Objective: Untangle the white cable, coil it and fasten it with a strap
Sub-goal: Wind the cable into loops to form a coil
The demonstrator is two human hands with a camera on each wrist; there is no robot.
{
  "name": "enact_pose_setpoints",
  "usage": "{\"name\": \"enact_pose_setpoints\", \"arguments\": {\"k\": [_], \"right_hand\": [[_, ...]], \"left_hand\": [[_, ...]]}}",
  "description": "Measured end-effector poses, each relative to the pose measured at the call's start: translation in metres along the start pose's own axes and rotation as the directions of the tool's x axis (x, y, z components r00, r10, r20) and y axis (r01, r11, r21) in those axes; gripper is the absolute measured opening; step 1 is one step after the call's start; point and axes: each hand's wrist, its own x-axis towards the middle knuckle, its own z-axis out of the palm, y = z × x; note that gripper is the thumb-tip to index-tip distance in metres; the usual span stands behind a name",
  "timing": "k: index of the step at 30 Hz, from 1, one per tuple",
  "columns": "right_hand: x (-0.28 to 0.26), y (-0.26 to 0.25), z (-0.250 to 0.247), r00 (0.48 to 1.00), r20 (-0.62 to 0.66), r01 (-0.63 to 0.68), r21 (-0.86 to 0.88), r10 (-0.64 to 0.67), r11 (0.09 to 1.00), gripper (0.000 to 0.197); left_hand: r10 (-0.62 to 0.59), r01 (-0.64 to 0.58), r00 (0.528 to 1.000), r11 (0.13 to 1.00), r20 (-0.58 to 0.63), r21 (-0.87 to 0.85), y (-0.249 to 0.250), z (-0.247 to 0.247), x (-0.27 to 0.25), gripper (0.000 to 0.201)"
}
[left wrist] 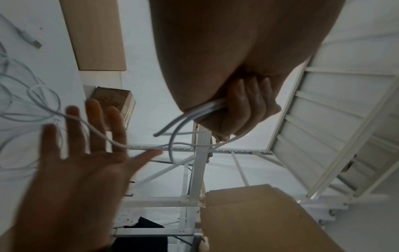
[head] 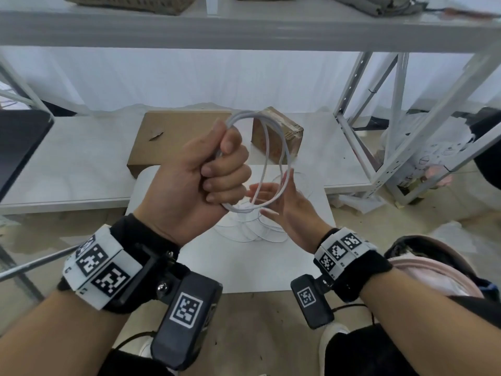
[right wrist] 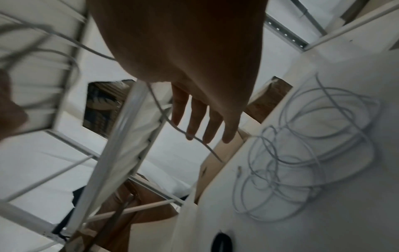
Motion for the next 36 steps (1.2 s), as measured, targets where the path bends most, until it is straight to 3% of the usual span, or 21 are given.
{"name": "enact_pose_setpoints", "arguments": {"k": [4,6,8,10,15,21,25,31,34,36], "right_hand": [[0.0,0.016,0.007,0.997,0.07,-0.032,0.071,0.027,0.997,0.085],[-0.002,0.02,0.009,0.994,0.108,-0.02,0.042,0.015,0.999,0.06],[-0.004,0.022,0.011,0.993,0.119,0.008,-0.109,0.005,0.994,0.027],[-0.004,0.026,0.01,0.993,0.116,0.025,-0.212,0.0,0.977,0.03],[-0.002,0.036,0.01,1.0,0.027,0.02,-0.369,-0.01,0.929,0.011],[0.001,0.034,0.008,0.982,-0.175,0.018,-0.252,-0.064,0.967,0.016],[0.0,0.022,0.01,0.959,-0.265,0.067,-0.14,-0.102,0.988,0.019],[-0.008,-0.01,0.022,0.938,-0.324,0.107,-0.06,-0.12,0.992,0.008],[-0.014,-0.019,0.028,0.949,-0.298,0.088,-0.074,-0.106,0.993,0.008],[-0.018,-0.024,0.031,0.961,-0.243,0.094,-0.156,-0.131,0.983,0.009]], "left_hand": [[0.039,-0.032,0.998,0.992,0.057,-0.12,0.01,-0.004,-0.005,0.032],[0.057,-0.041,0.995,0.981,0.08,-0.187,0.014,-0.007,-0.006,0.035],[0.079,-0.051,0.992,0.962,0.094,-0.267,0.018,-0.008,-0.007,0.04],[0.108,-0.069,0.989,0.939,0.098,-0.336,0.021,-0.008,-0.008,0.042],[0.17,-0.124,0.982,0.901,0.075,-0.416,0.026,-0.005,-0.011,0.042],[0.234,-0.189,0.971,0.882,0.053,-0.432,0.034,-0.008,-0.012,0.045],[0.284,-0.265,0.959,0.918,0.023,-0.296,0.033,-0.009,-0.009,0.043],[0.348,-0.338,0.936,0.93,-0.054,0.145,0.018,-0.003,0.0,0.039],[0.4,-0.335,0.912,0.854,-0.09,0.399,0.005,0.0,0.003,0.031],[0.449,-0.314,0.891,0.712,-0.063,0.629,-0.004,0.001,0.004,0.027]]}}
